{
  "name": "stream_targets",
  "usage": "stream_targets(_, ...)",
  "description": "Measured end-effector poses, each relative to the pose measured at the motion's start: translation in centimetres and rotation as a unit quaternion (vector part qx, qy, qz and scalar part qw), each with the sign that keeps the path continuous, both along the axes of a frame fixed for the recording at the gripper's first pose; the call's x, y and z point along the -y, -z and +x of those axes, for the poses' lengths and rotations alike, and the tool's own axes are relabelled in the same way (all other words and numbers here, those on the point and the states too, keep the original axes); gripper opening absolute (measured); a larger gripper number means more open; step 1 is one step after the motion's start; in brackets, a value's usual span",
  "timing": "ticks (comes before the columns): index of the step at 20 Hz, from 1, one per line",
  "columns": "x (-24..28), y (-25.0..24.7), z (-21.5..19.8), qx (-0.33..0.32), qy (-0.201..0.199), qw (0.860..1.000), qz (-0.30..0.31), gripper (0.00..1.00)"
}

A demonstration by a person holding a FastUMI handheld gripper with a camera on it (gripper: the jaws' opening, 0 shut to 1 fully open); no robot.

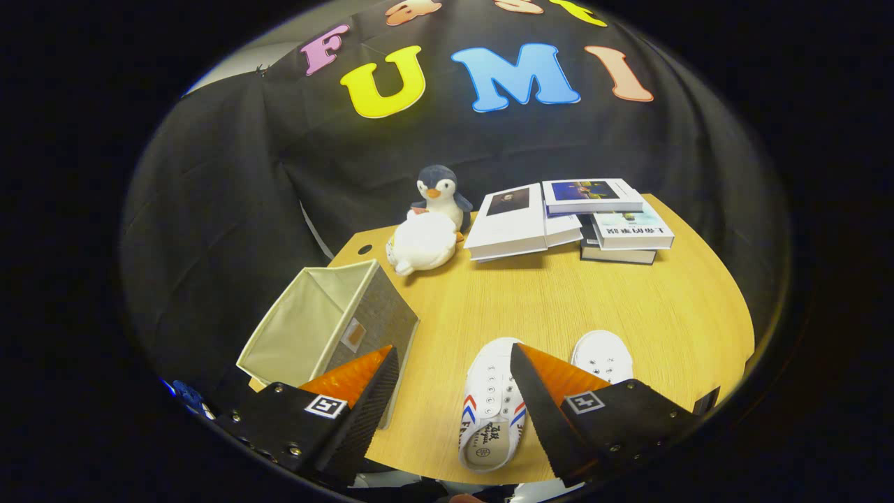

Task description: Open the storage box then place both shoes into the box .Put the left shoe in first, then the right shoe, with the right side of both shoes facing outward in a uniform manner.

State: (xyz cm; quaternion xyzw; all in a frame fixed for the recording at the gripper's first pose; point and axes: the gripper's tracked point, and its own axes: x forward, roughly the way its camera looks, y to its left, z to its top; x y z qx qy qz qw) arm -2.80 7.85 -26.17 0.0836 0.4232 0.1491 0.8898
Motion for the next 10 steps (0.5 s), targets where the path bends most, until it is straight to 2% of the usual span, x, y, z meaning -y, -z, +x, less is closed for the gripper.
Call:
stream_targets(5, 2.1, 3.2, -0.9, -0.046, 0.005, 0.999, -0.013, 0.98)
stream_targets(10, 3.2, 6.9, -2.5, -0.091, -0.006, 0.996, -0.023, 0.98)
